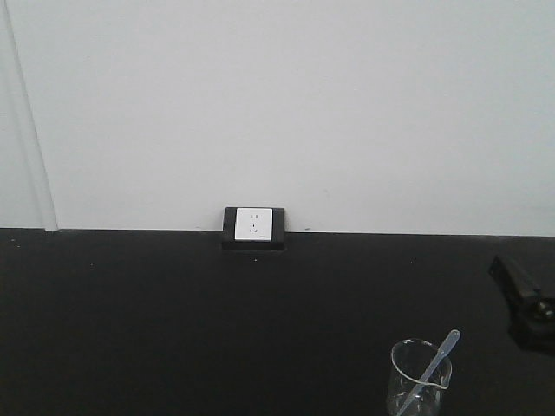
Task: Grab transparent chemical and place on left bench
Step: 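Close the right gripper on the pipette and lift it from the beaker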
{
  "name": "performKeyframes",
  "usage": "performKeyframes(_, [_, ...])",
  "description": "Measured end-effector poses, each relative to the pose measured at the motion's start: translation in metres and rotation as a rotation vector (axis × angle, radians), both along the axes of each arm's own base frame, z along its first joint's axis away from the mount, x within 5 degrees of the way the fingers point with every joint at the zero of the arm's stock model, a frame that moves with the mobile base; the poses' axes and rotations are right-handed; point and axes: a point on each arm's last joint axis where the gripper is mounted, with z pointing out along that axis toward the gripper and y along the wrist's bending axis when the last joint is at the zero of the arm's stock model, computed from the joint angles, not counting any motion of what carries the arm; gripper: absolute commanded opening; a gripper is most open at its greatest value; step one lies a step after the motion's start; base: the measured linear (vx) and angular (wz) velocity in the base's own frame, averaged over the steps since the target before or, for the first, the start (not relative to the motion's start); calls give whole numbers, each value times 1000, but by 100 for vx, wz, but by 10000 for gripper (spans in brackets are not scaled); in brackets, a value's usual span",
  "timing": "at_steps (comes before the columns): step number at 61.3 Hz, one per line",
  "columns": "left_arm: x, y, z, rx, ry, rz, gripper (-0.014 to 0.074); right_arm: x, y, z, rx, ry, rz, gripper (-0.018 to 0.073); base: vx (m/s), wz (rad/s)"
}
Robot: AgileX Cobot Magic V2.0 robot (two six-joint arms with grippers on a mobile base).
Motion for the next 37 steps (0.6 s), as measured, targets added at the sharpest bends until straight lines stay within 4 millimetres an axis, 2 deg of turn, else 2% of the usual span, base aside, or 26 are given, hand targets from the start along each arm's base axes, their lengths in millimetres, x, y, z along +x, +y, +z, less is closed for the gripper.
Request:
performKeyframes(10, [0, 0, 0, 0, 0, 0, -3, 32, -2, -27, 149, 19, -55, 598, 0, 0])
performKeyframes(18, [0, 0, 0, 0, 0, 0, -3, 56, 0, -65, 177, 110, -81, 544, 0, 0])
performKeyframes(26, [0, 0, 0, 0, 0, 0, -3, 73, 1, -98, 181, 180, -95, 519, 0, 0])
performKeyframes(37, [0, 0, 0, 0, 0, 0, -3, 99, 8, -124, 206, 218, -68, 515, 0, 0])
